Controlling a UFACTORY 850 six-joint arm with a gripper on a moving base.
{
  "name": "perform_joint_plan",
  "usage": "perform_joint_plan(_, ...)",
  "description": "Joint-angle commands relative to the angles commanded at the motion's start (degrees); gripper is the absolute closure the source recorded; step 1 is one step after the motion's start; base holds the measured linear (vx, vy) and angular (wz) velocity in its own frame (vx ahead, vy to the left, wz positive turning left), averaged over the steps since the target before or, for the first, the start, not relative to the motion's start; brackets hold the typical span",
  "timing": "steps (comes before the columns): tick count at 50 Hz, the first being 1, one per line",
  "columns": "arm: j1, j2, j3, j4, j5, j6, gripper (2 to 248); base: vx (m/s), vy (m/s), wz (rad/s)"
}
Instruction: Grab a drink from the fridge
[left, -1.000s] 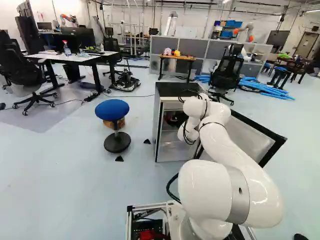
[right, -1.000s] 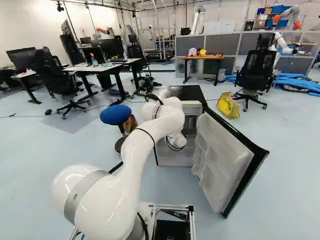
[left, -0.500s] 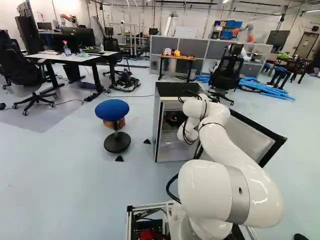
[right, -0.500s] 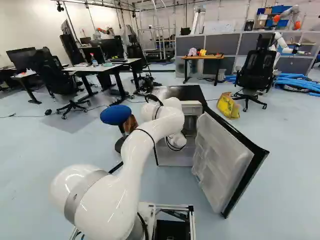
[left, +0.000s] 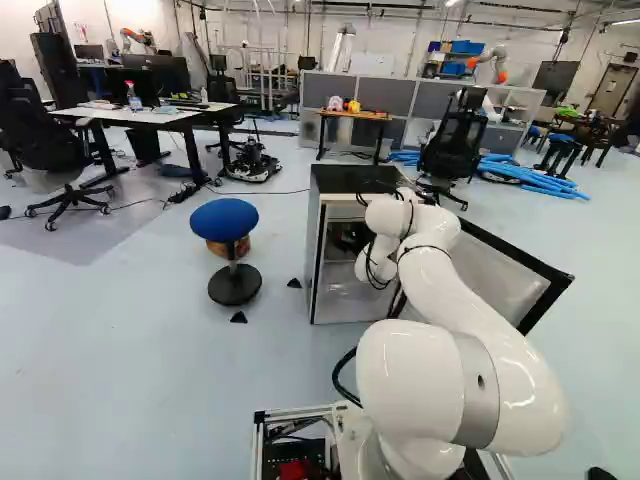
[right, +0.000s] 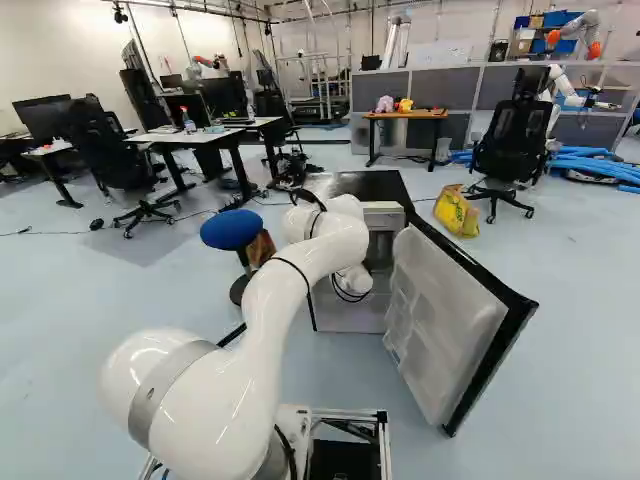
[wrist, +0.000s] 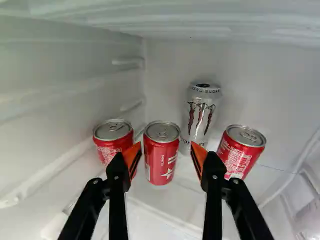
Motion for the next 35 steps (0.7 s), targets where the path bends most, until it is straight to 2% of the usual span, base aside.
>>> perform_joint_plan(13, 0.0, 0.0, 0.0, 0.0, 0.0, 0.1, 96, 0.000, 0.000, 0.000)
perform_joint_plan(21, 0.0, 0.0, 0.0, 0.0, 0.0, 3.2, 96, 0.000, 0.000, 0.000)
perform_joint_plan(35, 0.0, 0.0, 0.0, 0.0, 0.0, 3.2, 96, 0.000, 0.000, 0.000)
